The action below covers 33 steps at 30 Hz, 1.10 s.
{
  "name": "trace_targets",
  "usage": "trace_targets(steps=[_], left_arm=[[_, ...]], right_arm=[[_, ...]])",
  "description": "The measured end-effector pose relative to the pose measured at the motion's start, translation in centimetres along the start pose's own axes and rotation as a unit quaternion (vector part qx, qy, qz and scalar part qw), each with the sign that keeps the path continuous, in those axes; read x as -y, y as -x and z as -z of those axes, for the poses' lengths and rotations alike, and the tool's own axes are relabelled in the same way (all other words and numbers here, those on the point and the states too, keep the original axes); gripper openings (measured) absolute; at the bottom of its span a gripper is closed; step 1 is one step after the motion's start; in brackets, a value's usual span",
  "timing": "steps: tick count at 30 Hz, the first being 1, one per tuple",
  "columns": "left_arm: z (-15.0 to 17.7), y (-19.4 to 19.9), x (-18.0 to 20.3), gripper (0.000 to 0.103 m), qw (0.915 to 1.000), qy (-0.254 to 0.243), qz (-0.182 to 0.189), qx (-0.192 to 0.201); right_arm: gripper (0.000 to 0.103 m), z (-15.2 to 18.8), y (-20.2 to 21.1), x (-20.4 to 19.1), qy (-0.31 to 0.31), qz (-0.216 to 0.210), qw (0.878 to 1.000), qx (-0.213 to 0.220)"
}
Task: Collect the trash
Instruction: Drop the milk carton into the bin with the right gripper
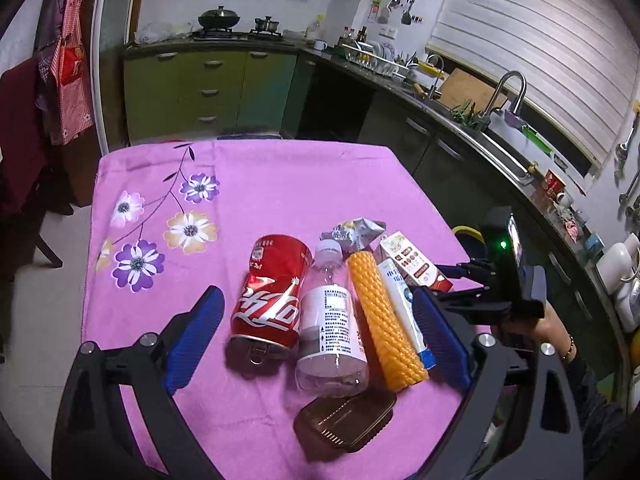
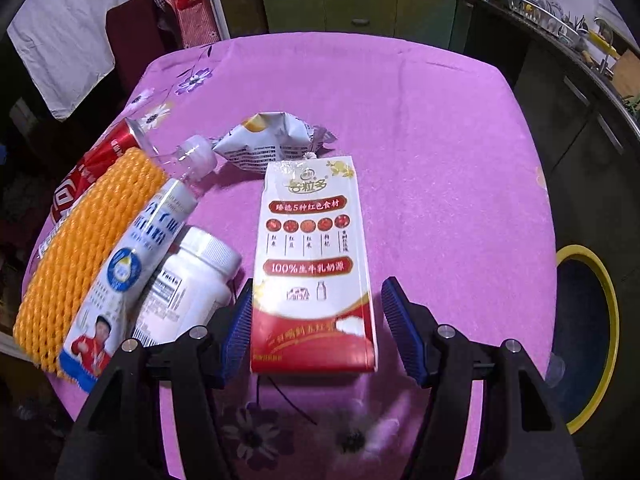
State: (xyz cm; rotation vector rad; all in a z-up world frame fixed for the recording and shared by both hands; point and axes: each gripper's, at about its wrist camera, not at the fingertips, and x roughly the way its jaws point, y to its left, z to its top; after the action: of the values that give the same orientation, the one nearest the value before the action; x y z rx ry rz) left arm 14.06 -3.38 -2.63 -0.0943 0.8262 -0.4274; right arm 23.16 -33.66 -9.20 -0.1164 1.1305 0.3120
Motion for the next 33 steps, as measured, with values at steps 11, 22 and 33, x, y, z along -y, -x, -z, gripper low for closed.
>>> trace_targets(steps=[11,22,33], left_arm=[[0.4,-0.8,0.1,0.09,0.9999,-0.006,0.001,-0.01],[0.6,-0.8,0.4,0.09,0.9997,-0.016,-0.004,-0.015],[0.4,-1.1,-0.1,0.09,0.9989,-0.005,-0.024,-0.04]], right_arm=[[0.052,0.5,2.6,1.6,-0.025,0.0,0.999,0.026],[0.052,4.7,7.8,18.1,-0.191,0.142,0.971,0.031],[0.069,6.4,2.6,26.1,-0.242,0.202,0.949,-0.015]])
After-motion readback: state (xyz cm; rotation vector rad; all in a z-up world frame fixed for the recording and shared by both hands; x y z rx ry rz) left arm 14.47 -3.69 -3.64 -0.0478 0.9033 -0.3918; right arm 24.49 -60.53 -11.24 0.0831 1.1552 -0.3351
